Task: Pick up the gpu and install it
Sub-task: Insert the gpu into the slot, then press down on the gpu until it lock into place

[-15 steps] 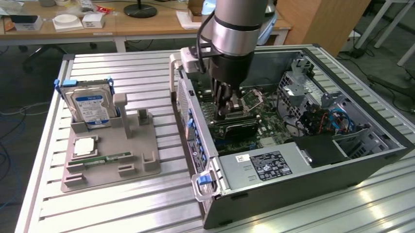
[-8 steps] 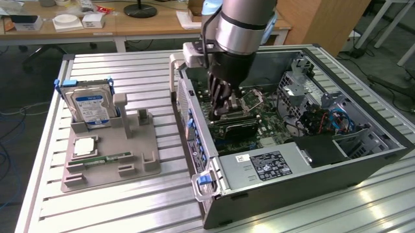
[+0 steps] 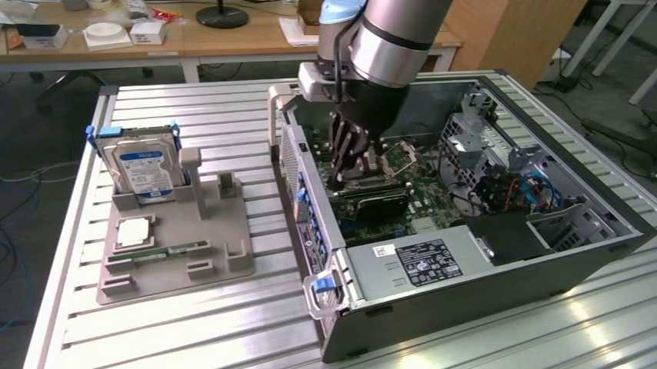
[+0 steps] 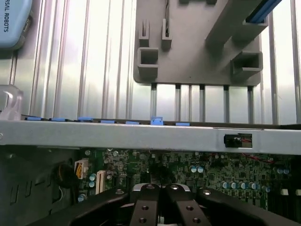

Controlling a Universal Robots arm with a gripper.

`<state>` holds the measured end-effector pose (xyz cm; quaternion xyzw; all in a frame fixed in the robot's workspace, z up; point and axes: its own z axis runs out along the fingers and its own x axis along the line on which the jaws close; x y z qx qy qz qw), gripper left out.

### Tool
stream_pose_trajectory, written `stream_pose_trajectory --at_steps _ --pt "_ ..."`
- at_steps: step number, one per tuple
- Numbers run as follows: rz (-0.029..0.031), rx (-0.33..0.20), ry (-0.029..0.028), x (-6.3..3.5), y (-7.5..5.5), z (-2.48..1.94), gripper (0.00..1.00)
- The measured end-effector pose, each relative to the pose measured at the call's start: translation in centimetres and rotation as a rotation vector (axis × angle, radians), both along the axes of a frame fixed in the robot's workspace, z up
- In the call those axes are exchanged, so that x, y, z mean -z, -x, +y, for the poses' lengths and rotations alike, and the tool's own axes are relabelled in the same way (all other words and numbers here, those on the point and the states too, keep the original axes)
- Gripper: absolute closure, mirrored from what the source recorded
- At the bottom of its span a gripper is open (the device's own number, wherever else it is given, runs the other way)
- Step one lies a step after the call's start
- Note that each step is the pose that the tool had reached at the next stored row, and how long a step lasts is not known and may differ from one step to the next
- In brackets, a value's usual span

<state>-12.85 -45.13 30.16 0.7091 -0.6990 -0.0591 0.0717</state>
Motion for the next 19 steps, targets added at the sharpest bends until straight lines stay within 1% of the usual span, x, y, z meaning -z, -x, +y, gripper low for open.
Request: stream_pose_trajectory --at_steps 1,2,4,5,6,7,8,9,11,13,14,15,16,19 --pt "0.0081 0.0 -0.0001 0.06 0.0 0.08 0.87" --pt "0.0142 0.0 -0.0002 0.16 0.0 0.11 0.87" --pt "0.0208 0.0 0.0 0.39 0.0 0.15 0.87" --pt "0.0252 0.0 0.0 0.52 0.0 0.14 0.87" --pt "0.0324 0.0 0.0001 0.63 0.0 0.14 0.87" --pt "0.042 0.0 0.0001 0.72 -0.1 0.14 0.87" --pt "0.0551 0.0 0.0001 0.78 -0.2 0.14 0.87" --pt "0.0705 0.0 0.0 0.85 -0.4 0.14 0.87" --pt "0.0962 0.0 -0.0001 0.99 -0.7 0.15 0.87" --pt "0.1232 0.0 0.0 1.1 -1.2 0.15 0.87" --pt "0.1351 0.0 0.0 1.15 -1.4 0.15 0.87" --pt "0.1425 0.0 0.0 1.2 -1.5 0.15 0.87" --pt "0.1454 0.0 0.0 1.26 -1.5 0.14 0.87" --pt "0.149 0.0 0.0002 1.5 -1.5 0.14 0.87"
